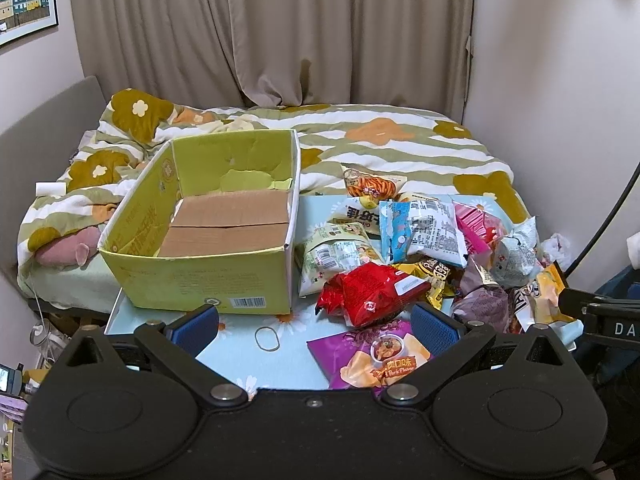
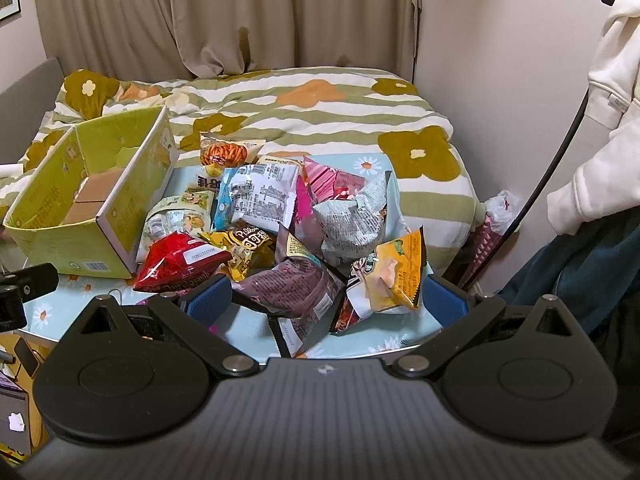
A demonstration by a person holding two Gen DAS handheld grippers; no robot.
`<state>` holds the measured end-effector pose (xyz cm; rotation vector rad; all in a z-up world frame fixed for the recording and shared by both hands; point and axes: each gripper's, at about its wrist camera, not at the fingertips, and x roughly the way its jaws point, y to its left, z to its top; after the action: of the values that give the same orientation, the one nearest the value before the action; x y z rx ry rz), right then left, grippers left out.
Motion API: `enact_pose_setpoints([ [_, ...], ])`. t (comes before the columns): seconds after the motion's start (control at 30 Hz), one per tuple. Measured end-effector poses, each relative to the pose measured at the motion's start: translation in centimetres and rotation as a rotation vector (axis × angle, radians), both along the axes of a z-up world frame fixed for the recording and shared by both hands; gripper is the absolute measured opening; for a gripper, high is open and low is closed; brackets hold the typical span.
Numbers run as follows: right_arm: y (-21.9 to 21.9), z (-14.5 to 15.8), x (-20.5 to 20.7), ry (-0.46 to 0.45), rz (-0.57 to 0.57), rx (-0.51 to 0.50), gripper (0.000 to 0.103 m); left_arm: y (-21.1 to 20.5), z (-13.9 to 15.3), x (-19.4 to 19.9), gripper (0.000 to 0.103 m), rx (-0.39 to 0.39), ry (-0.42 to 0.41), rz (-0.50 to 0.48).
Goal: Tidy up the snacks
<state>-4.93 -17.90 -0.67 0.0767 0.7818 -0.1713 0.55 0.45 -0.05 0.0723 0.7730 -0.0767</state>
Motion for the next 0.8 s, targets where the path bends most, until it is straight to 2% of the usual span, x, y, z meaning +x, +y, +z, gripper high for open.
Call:
enact_pose_setpoints([
  [0.37,0.5,0.1,-0.1,-0.006,-0.012,0.014,0.103,0.5,-0.6,1.0,0.103,-0.035,0.055,-0.019],
  [0.53,0.5,-0.3,0.0,-0.019,-0.008,0.014,0.103,0.3,-3.1,2.3,0.103,-0.059,0.119,-0.063],
  [0.67,0.8,-1.8,1.1,-0.023,0.041,-0.003,0.103,-0.2,-5.6,3.8,0.103,-0.130,0.208,-0.073],
  [0.8,0.3,-3.6,2.5,-0.010,0.115,-0.004,0.103,-0.8,-7.5,5.0,0.103,-0.189,0.250,-0.053],
])
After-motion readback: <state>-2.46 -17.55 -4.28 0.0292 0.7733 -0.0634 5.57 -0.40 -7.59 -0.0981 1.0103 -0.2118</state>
